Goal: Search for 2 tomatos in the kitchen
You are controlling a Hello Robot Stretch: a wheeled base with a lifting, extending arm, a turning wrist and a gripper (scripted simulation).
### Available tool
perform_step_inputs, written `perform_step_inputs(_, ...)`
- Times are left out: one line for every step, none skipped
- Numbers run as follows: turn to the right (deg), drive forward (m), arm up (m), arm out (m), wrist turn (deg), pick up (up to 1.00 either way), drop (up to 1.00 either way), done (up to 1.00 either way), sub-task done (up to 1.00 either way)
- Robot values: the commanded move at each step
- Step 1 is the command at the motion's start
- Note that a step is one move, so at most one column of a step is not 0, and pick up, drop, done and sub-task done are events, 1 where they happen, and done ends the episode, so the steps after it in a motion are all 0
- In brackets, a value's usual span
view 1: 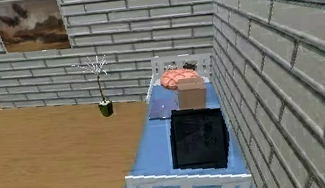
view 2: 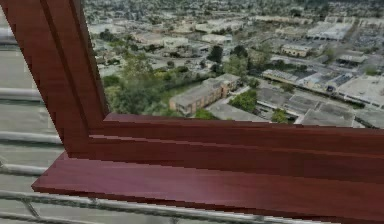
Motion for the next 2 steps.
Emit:
perform_step_inputs(-45.0,0.00,0.00,0.00,0.0,0.00,0.00,0.00,0.00)
perform_step_inputs(0.0,1.00,0.00,0.00,0.0,0.00,0.00,0.00,0.00)
